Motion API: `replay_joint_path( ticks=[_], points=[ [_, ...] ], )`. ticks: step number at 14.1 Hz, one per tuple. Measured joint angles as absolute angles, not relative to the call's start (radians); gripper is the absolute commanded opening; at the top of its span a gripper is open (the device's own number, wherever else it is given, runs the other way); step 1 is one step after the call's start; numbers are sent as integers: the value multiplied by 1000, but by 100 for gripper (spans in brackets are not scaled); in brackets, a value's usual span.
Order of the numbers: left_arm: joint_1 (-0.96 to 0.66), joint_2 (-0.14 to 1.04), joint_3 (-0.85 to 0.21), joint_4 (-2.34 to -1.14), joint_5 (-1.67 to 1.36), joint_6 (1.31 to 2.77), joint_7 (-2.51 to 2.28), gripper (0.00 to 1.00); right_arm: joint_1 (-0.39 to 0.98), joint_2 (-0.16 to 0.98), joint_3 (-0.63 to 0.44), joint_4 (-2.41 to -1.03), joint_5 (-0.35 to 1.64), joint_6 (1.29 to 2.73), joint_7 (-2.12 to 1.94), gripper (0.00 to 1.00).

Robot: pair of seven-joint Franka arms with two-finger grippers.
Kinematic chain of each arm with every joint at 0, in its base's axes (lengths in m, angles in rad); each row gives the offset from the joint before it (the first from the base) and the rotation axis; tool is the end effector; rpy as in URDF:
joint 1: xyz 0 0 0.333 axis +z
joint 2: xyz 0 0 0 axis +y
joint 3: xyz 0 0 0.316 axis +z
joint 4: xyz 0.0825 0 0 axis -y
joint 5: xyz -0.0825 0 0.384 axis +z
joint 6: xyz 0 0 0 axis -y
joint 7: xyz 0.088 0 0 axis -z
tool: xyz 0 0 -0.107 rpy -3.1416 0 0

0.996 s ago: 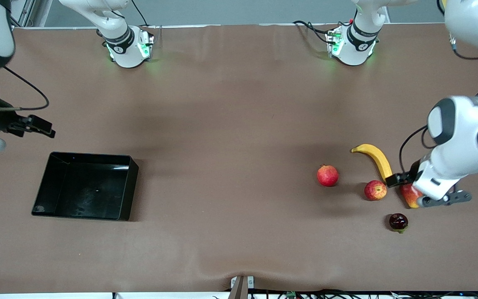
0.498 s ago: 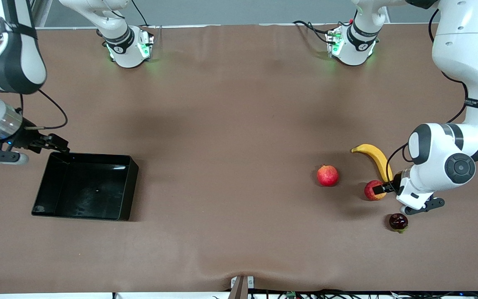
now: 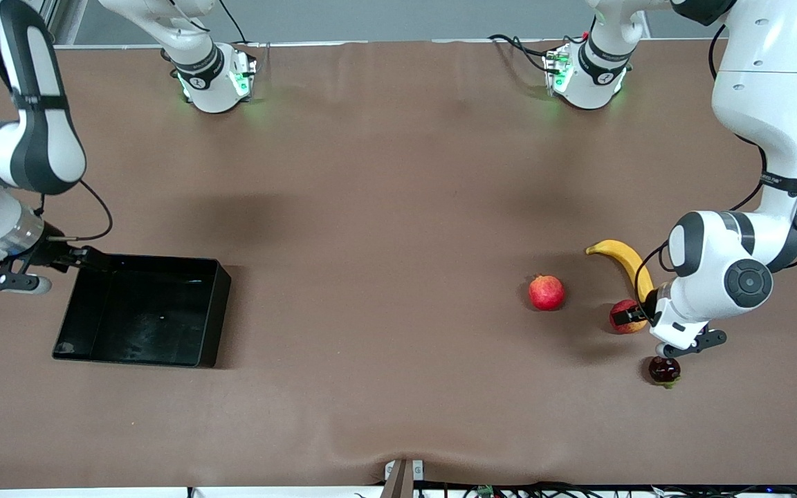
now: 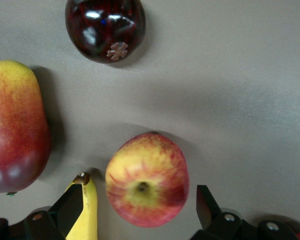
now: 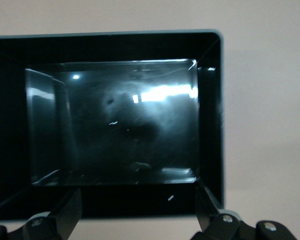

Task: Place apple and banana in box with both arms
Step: 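Grasp the apple with the left gripper while the right gripper grips the tray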

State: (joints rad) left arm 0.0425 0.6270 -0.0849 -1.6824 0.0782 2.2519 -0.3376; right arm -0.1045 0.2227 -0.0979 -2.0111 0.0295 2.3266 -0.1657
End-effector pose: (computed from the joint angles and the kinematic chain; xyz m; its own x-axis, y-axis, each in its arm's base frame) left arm 0.6733 -0.0206 0.2323 0.9653 0.2564 -0.0489 0.2554 -0.9665 -0.0258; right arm 0.5894 -0.1185 0.3539 0.9943 -0.0516 0.0929 -0.0531 -0.9985 0.0138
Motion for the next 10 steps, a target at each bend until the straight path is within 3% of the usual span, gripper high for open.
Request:
replay_joint_path(
  ticks=[3,4,6,8,9,10],
  points=[
    [43,634,-85,-1684,78,2259,-338,100,-143,327,-102,-2009,29,2485,-289,100],
    [43,641,-85,-1686,78,2266,-338,96,-152,356,-103,-2001,29,2513,-328,100],
    [42,657,-85,-1686,78,2288,-338,58,-178,403,-104,-1962,29,2528,-419,100],
    [41,667,-85,-1686,78,2298,-338,6,-205,445,-105,-1921,29,2528,-472,100],
    [40,667,-85,-1685,78,2299,-338,0,-211,466,-105,-1909,29,2531,-478,100],
    [40,666,-86,-1683,78,2299,-338,0,-213,486,-104,-1904,29,2536,-479,100]
  ],
)
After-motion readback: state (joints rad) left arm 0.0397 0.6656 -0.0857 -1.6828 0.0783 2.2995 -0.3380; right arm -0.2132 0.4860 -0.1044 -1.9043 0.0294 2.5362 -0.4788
